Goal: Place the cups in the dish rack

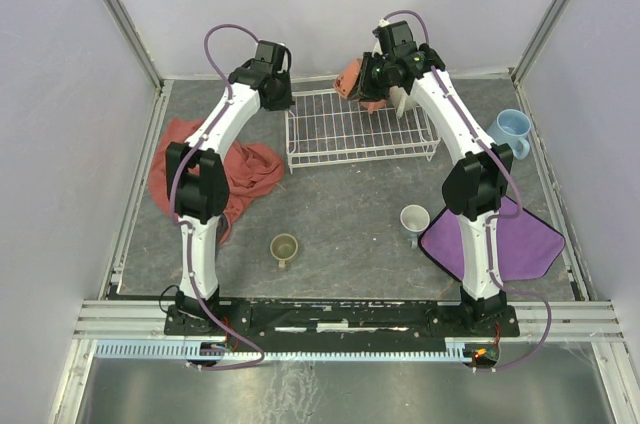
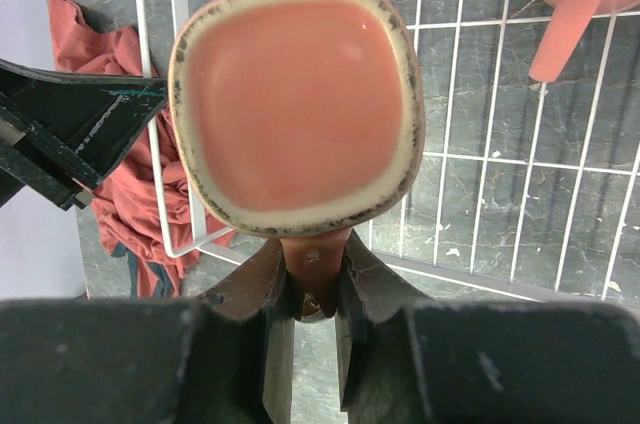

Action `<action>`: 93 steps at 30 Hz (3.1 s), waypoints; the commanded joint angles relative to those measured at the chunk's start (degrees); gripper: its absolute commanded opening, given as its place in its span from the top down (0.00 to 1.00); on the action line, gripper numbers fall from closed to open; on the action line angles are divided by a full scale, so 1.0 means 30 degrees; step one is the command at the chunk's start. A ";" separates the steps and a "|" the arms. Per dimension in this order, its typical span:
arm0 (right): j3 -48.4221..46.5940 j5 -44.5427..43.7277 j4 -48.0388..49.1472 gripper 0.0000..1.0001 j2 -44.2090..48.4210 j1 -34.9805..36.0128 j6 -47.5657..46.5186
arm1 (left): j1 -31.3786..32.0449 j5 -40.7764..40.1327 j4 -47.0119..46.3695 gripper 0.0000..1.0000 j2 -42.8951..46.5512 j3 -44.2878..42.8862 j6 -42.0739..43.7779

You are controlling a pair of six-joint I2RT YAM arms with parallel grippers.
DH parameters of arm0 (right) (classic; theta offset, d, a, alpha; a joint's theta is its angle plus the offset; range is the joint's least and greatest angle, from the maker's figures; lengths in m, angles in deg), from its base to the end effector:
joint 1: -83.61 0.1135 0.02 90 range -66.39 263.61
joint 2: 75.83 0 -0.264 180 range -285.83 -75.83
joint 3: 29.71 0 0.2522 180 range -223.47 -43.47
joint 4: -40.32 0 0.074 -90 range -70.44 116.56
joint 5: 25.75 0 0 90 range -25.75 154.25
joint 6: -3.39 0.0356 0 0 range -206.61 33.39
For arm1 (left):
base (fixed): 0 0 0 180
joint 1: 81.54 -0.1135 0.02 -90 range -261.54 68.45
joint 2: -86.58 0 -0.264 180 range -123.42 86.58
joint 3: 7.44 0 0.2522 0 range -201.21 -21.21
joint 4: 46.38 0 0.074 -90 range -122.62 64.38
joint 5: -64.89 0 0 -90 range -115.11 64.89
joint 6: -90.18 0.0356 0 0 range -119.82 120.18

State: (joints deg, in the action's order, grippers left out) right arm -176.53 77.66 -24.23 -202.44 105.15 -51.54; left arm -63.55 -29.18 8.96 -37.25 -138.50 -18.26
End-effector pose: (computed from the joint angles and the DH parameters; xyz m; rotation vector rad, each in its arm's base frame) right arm 0.4544 0.1882 0.3366 0.1678 2.4414 0.7409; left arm 0.4671 -0.1490 0.2830 -0.0424 2.4178 -0.2077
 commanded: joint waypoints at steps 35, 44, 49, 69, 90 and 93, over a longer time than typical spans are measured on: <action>0.1705 -0.4839 0.0452 0.99 0.1494 0.1511 -0.4686 | 0.0259 0.6691 -0.2639 0.97 0.6604 1.0679 -0.8983; 0.1984 -0.6564 0.0518 0.99 0.1141 0.2093 -0.5757 | 0.0599 0.7174 -0.2835 0.97 0.8532 1.2574 -0.9903; 0.2227 -0.7342 0.0773 0.99 0.0836 0.2550 -0.6062 | 0.0894 0.7344 -0.3364 0.97 0.8953 1.3120 -1.0449; 0.4884 -1.0391 0.3150 0.99 0.0417 0.3508 -0.5913 | 0.0797 0.6484 -0.3354 0.40 0.9872 1.1618 -0.8943; 0.3550 -1.0691 0.3841 1.00 -0.2122 0.3646 -0.5091 | -0.1061 0.7321 -0.6386 0.00 1.3836 1.4224 -0.8227; 0.3361 -1.0894 0.3856 0.99 -0.2396 0.3638 -0.5199 | -0.1105 0.7343 -0.6607 0.00 1.3959 1.4290 -0.8155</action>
State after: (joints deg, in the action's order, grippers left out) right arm -163.06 46.49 -14.50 -208.82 115.78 -67.38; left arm -66.74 -9.38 -6.95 2.31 -95.75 -45.16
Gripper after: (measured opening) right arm 0.231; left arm 0.994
